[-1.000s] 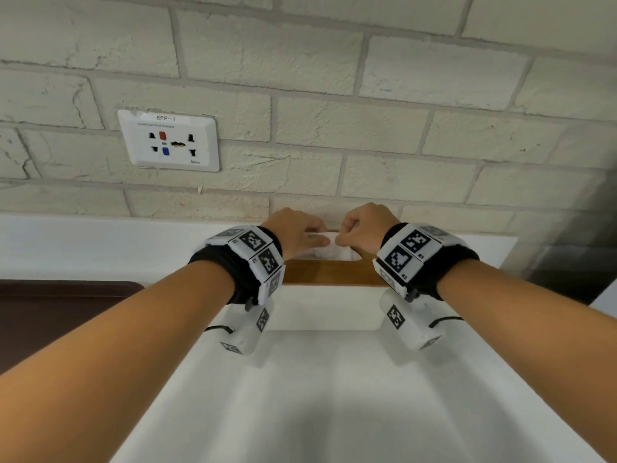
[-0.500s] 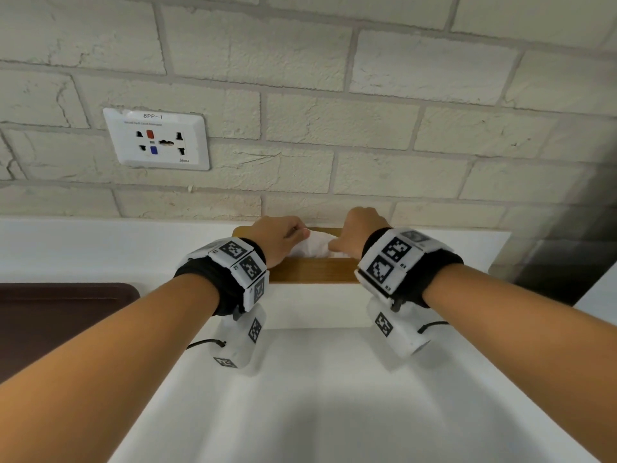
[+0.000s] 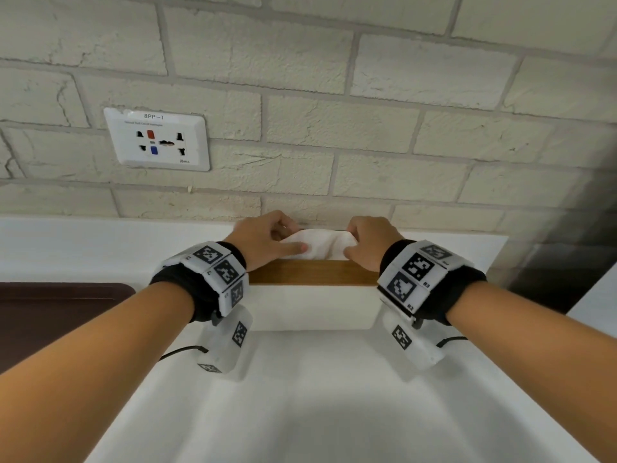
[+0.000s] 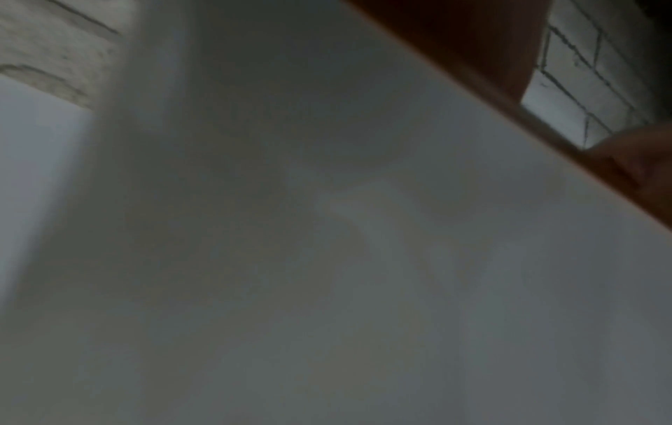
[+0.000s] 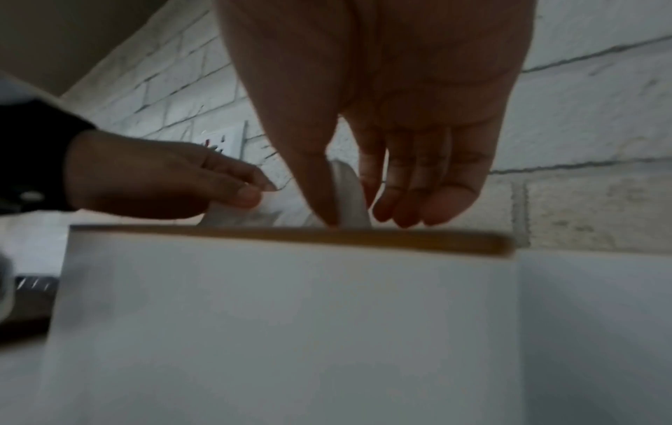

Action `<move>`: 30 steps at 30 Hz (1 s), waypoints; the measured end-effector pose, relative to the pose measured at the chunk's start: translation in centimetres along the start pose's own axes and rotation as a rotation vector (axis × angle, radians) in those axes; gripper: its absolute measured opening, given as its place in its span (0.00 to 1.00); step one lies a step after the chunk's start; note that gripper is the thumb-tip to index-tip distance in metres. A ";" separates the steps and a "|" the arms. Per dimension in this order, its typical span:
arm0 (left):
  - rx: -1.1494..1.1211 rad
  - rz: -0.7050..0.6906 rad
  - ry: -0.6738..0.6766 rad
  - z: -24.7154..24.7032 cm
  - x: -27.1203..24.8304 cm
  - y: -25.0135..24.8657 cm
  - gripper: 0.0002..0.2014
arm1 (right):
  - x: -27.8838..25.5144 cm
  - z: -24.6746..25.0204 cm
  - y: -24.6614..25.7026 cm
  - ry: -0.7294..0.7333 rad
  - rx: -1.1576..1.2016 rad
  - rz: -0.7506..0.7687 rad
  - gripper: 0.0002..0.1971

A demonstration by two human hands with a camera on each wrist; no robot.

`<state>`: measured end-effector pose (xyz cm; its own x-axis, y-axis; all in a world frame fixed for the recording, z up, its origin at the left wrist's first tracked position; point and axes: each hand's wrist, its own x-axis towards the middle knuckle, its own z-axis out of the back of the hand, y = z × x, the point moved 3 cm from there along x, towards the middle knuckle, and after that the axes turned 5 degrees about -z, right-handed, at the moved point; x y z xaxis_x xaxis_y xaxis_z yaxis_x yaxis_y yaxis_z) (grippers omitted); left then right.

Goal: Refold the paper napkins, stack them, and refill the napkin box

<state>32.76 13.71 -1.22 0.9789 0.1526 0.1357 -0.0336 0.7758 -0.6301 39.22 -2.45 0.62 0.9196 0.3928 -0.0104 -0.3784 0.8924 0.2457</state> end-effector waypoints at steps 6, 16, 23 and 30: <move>0.185 0.101 0.132 2.5 -1.1 3.0 0.14 | 1.0 0.2 -3.4 0.072 0.465 -0.065 0.16; -0.461 0.189 -0.059 1.9 -1.3 6.0 0.11 | 2.4 -1.4 -5.3 0.108 0.854 -0.230 0.16; -0.467 0.217 -0.168 1.2 0.0 6.3 0.11 | 3.2 -1.5 -5.0 0.032 0.630 -0.140 0.15; -0.224 0.273 -0.310 3.5 -1.0 4.9 0.13 | 1.3 -0.2 -5.0 -0.039 0.646 -0.198 0.17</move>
<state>30.91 19.52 -1.82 0.8329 0.5348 0.1425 -0.2038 0.5357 -0.8195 42.30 -6.37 -0.78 0.9727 0.2165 -0.0832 -0.0741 0.6300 0.7731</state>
